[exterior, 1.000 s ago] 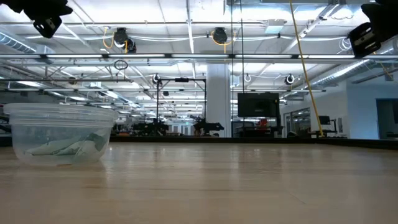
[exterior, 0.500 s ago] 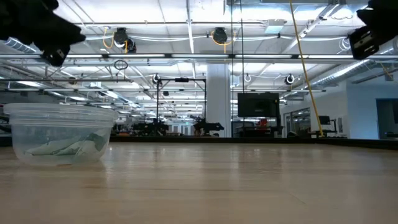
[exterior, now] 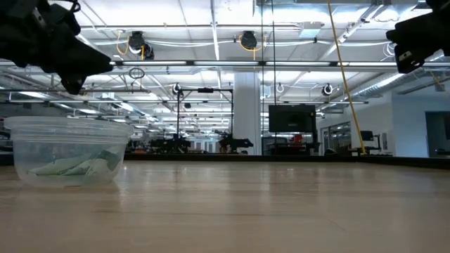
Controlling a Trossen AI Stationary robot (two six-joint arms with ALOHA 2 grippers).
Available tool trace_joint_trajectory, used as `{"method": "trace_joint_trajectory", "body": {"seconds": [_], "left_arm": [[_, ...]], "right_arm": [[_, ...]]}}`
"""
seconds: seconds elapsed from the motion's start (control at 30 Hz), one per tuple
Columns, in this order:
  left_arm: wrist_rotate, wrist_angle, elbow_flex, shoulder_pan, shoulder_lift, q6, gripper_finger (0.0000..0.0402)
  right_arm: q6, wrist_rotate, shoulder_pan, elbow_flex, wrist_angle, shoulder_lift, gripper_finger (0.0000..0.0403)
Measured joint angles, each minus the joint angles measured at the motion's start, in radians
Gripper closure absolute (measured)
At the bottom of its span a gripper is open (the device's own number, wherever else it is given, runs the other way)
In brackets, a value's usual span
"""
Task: Pick and place items into bin
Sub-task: Return to Home Position
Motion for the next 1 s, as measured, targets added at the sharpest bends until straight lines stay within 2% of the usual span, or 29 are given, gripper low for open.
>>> {"method": "trace_joint_trajectory", "body": {"seconds": [0.27,0.4,0.5,0.63,1.0], "left_arm": [[0.142,0.002,0.0,0.14,0.0,0.001,0.0314],[0.14,0.002,0.0,0.146,0.007,0.008,0.0314],[0.137,0.002,0.0,0.146,0.008,0.013,0.0314],[0.136,0.003,0.0,0.145,0.008,0.012,0.0314],[0.13,0.003,0.0,0.145,0.008,0.034,0.0314]], "right_arm": [[-0.009,0.022,-0.025,0.0,-0.025,-0.005,0.0332],[0.004,0.014,-0.045,0.0,-0.021,-0.005,0.0332],[0.01,-0.04,-0.066,0.0,-0.003,-0.005,0.0332],[-0.03,-0.086,-0.096,-0.042,0.111,-0.004,0.0332],[-0.068,-0.091,-0.196,-0.109,0.171,-0.003,0.0332]]}}
